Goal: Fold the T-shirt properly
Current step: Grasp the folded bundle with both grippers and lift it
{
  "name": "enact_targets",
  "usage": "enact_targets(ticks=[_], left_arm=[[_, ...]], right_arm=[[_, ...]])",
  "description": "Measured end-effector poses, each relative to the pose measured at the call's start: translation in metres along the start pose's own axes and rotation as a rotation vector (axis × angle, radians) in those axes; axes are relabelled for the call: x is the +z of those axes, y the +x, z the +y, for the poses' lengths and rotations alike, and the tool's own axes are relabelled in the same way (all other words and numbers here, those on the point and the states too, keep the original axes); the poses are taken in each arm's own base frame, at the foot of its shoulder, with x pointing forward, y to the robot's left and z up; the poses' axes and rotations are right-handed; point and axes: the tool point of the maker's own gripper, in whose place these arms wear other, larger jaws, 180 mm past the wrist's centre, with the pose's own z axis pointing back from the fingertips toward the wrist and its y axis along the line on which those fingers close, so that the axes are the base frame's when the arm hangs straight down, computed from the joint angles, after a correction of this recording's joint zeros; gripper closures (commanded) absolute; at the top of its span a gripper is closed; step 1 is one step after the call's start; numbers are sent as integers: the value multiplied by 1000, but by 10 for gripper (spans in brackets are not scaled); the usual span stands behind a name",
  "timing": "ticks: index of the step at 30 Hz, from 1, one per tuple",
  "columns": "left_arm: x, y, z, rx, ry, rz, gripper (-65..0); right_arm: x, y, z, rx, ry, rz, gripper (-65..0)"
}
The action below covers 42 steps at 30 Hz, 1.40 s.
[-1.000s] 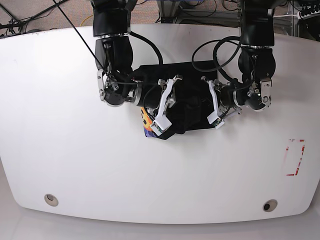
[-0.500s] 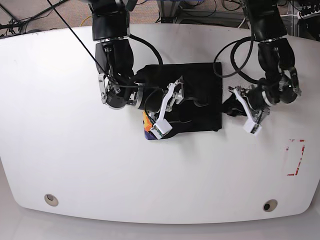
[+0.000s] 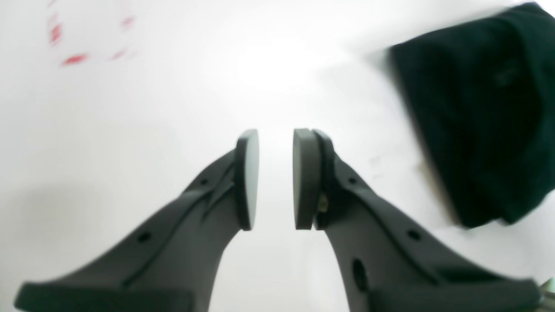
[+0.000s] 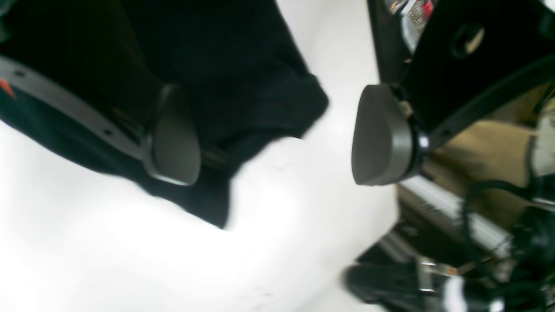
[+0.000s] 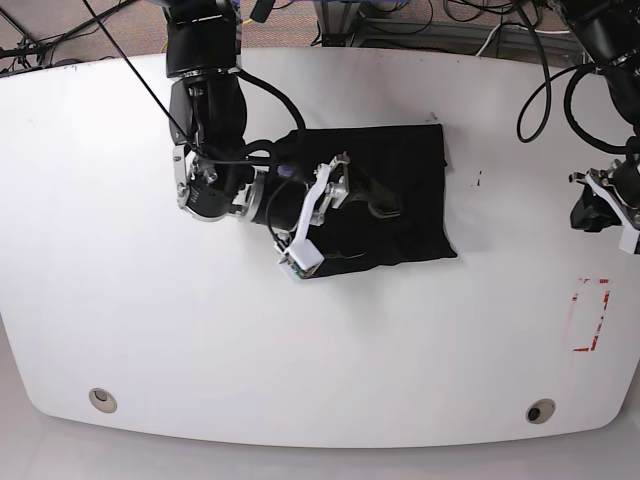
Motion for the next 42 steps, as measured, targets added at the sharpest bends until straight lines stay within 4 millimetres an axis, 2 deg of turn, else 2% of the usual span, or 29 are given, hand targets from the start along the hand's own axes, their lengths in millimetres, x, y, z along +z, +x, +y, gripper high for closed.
enact_targets(ticks=[4,6,8,11,14,17,20,23,25,28,33,38,42], left_arm=[[13,-16,20,-11,41,67,-122],[14,-22,20,-10,40,87,-122],[10,-26,11,-31,19,108,-122],[1,-20,-18,-114,-41,118,-122],[-15,-11,-63,-190,-142,94,-122],[-29,-10,-114,-209,-256,59,-122],[-46,-13,-148,-249,-307,82,-122],[-64,-16,-177,-315,-333,121,-122],[-73,-16,-208,-330,-391,104,-122],[-84,-32,-227,-364,-373,165,-122],[-90,-43,-243,-402,-369,208,-122],[-95,-56,-237,-392,-358,222,-122],[-97,-62,-220,-400,-348,246,-122]], right_arm=[[5,-10,-11,-20,-21,28,-525],[7,-19,-16,-29,-28,55,-525],[9,-22,-17,-33,-33,59,-525],[12,-22,-20,-28,-41,62,-523],[16,-28,-35,15,-105,115,-506],[23,-30,-55,68,-198,174,-411],[27,-18,-76,110,-269,168,-285],[26,-17,-94,117,-305,209,-206],[23,-11,-100,110,-303,193,-193],[18,-7,-112,91,-304,176,-193],[18,-18,-134,71,-346,200,-193],[8,-39,-144,97,-367,243,-193],[1,-53,-145,85,-358,229,-192]])
